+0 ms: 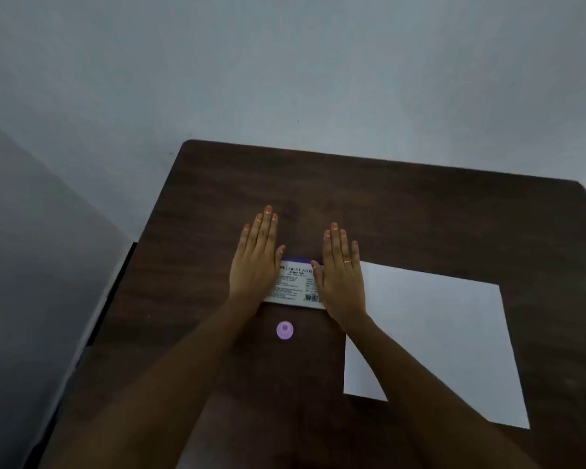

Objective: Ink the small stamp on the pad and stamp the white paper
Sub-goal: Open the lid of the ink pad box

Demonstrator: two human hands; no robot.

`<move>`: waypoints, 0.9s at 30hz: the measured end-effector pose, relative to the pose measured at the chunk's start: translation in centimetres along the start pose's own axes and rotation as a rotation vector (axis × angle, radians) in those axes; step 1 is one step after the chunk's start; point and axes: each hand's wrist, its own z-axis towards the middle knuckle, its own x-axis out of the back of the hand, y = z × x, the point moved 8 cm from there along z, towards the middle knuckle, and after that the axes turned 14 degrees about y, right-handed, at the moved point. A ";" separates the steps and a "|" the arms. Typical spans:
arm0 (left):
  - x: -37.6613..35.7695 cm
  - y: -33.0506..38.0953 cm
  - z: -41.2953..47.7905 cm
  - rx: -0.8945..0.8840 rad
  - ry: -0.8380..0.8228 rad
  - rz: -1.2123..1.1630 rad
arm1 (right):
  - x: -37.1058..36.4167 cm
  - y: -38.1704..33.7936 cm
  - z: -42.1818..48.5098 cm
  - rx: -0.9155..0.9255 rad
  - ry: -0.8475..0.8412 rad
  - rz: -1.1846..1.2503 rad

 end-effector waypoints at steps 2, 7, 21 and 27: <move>-0.3 -0.3 -0.3 0.004 -0.013 -0.025 | 0.1 -0.2 0.0 0.005 -0.039 0.027; -1.3 -0.4 -1.4 -0.025 -0.233 -0.248 | -0.3 -1.3 -1.5 0.221 -0.294 0.086; -0.9 -2.0 -4.0 -0.103 -0.489 -0.505 | -0.9 -1.0 -3.0 0.280 -0.481 0.104; -0.5 -2.5 -4.0 0.022 -0.369 -0.569 | 1.1 -1.4 -1.3 0.250 -0.491 0.150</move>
